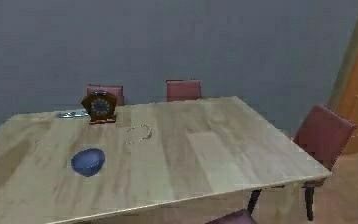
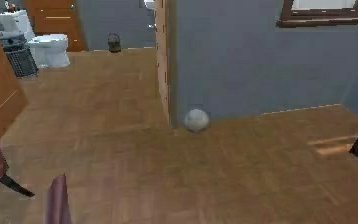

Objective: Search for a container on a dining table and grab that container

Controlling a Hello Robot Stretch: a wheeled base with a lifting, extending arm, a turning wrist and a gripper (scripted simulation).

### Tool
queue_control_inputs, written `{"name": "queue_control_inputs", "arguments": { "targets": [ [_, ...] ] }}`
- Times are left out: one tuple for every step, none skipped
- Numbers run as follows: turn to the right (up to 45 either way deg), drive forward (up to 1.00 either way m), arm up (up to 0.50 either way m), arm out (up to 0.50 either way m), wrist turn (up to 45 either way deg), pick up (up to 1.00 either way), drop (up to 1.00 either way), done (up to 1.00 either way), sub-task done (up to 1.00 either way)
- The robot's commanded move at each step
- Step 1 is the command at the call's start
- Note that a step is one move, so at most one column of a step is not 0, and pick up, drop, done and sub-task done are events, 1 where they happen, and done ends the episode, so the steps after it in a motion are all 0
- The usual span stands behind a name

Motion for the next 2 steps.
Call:
{"name": "queue_control_inputs", "arguments": {
  "targets": [
    [-45.0, 0.00, 0.00, 0.00, 0.0, 0.00, 0.00, 0.00, 0.00],
    [-45.0, 0.00, 0.00, 0.00, 0.0, 0.00, 0.00, 0.00, 0.00]
  ]
}}
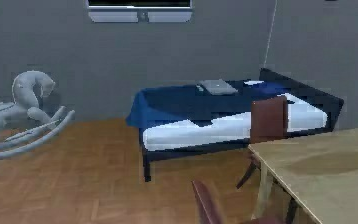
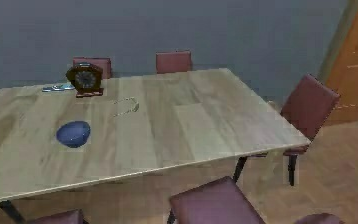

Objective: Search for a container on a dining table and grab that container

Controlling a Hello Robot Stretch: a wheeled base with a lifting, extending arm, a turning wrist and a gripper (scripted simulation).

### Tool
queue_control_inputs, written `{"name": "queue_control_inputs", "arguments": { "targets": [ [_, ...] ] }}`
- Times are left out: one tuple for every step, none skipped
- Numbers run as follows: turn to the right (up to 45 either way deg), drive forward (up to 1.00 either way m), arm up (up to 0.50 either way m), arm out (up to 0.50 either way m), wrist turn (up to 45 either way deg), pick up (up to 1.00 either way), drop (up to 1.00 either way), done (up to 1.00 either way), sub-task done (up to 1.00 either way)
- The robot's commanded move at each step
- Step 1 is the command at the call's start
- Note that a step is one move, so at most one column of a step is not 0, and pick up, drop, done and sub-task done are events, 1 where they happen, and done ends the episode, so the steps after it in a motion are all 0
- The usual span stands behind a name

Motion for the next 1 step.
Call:
{"name": "queue_control_inputs", "arguments": {
  "targets": [
    [-24.0, 0.00, 0.00, 0.00, 0.0, 0.00, 0.00, 0.00, 0.00]
  ]
}}
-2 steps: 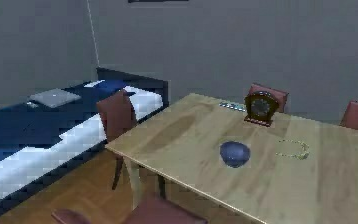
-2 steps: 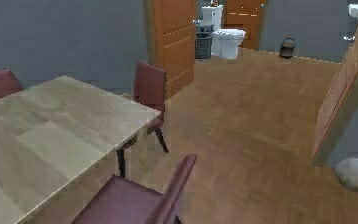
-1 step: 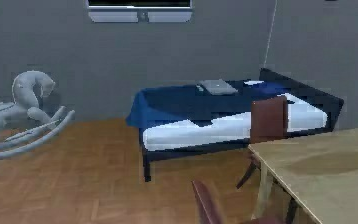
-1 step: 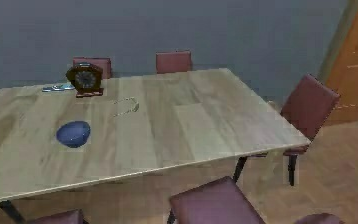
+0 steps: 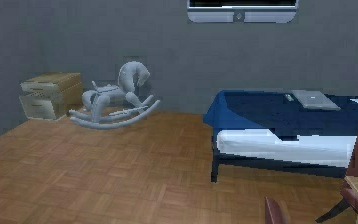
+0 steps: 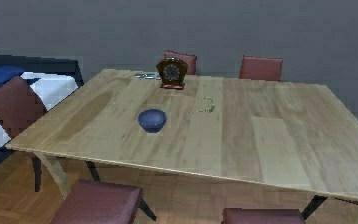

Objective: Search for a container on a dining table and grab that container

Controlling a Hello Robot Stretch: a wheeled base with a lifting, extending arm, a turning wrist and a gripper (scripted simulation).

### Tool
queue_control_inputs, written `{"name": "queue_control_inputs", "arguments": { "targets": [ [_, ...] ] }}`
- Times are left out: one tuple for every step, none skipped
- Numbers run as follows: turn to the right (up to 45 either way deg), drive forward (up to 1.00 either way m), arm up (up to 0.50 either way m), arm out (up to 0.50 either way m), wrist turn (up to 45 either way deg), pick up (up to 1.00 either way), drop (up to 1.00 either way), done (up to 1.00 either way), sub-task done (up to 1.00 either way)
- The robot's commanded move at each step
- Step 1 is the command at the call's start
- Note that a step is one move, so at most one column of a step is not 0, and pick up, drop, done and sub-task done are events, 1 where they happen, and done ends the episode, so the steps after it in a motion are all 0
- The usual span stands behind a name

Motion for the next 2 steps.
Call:
{"name": "queue_control_inputs", "arguments": {
  "targets": [
    [0.0, 0.00, 0.50, 0.00, 0.0, 0.00, 0.00, 0.00, 0.00],
    [0.0, 0.00, 0.38, 0.00, 0.0, 0.00, 0.00, 0.00, 0.00]
  ]
}}
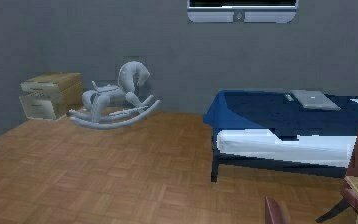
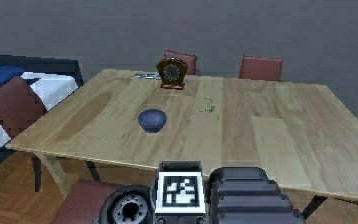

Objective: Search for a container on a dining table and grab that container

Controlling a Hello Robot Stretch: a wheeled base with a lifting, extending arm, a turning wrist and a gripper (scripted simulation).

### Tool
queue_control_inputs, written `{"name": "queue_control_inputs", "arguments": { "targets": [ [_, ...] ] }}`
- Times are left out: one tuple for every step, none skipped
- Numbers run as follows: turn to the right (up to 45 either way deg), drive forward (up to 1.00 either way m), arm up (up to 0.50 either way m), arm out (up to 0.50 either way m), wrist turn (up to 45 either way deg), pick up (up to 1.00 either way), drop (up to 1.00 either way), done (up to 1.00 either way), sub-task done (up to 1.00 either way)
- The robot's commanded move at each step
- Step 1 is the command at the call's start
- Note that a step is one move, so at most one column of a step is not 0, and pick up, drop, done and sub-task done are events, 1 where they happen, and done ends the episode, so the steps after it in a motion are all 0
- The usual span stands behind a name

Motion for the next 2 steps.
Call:
{"name": "queue_control_inputs", "arguments": {
  "targets": [
    [0.0, 0.00, 0.00, 0.50, 0.0, 0.00, 0.00, 0.00, 0.00],
    [0.0, 0.00, 0.00, 0.00, 45.0, 0.00, 0.00, 0.00, 0.00]
  ]
}}
